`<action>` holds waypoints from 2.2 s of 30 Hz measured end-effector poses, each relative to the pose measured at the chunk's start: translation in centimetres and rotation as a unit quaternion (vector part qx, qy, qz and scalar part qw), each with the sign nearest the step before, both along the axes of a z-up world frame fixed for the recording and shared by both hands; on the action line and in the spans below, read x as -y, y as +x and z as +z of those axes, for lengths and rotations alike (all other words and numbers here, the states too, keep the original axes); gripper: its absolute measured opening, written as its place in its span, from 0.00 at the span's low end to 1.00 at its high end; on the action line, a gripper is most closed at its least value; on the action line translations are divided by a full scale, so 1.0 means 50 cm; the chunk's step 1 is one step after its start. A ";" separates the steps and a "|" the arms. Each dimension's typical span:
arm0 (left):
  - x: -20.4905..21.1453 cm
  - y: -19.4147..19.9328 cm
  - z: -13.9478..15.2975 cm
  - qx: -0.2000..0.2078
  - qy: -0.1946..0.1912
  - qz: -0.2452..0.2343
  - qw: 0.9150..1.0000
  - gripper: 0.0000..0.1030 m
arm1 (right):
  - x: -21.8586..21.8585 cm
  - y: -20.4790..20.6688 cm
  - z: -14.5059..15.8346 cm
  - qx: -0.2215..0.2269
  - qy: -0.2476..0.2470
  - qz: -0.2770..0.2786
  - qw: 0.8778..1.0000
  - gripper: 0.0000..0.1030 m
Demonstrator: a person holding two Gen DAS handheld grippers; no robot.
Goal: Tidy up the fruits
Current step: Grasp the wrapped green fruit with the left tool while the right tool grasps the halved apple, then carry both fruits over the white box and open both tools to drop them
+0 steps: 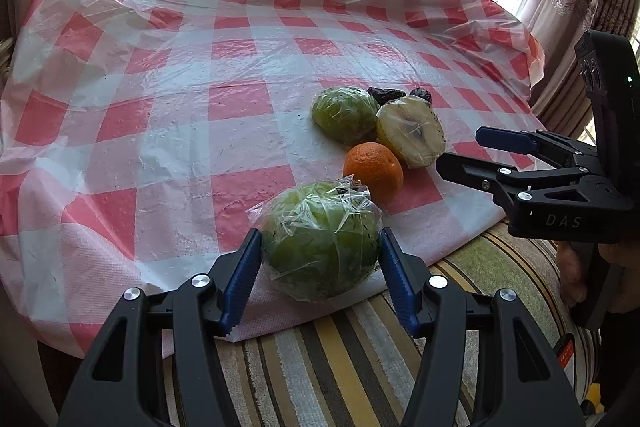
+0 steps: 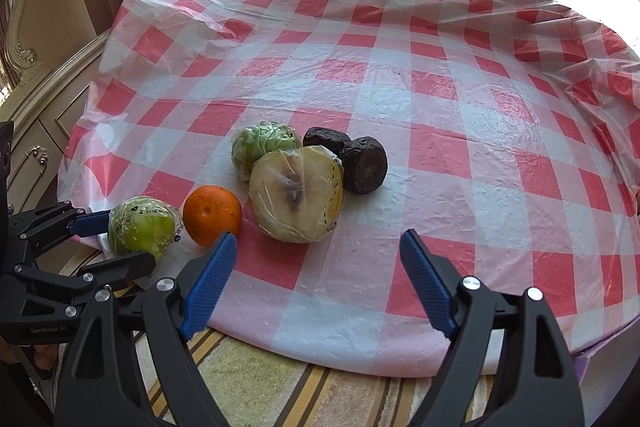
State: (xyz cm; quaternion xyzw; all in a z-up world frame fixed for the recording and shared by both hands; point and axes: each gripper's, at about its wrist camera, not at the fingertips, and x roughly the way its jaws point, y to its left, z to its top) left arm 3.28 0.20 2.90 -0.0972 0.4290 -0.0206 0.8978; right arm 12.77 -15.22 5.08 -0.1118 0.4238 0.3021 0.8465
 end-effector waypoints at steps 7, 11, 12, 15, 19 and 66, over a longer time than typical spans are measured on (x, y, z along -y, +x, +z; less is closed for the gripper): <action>-0.019 0.001 0.000 0.005 -0.010 0.017 1.000 0.55 | -0.043 0.020 -0.007 0.005 -0.019 0.001 1.000 0.81; -0.023 0.001 0.002 0.008 -0.009 0.023 1.000 0.55 | -0.068 0.038 -0.013 0.008 -0.036 -0.003 0.999 0.81; -0.023 0.000 0.003 0.009 -0.009 0.024 1.000 0.55 | -0.075 0.041 -0.017 0.007 -0.041 -0.002 0.999 0.81; -0.024 -0.001 0.002 0.009 -0.010 0.024 1.000 0.55 | -0.086 0.048 -0.017 0.016 -0.048 -0.005 0.999 0.81; -0.028 0.002 0.000 0.008 -0.013 0.027 1.000 0.55 | -0.094 0.056 -0.022 0.018 -0.059 -0.010 0.998 0.81; 0.047 -0.007 0.095 0.064 0.041 0.005 0.997 0.55 | 0.083 -0.039 0.029 0.016 0.009 -0.037 0.999 0.58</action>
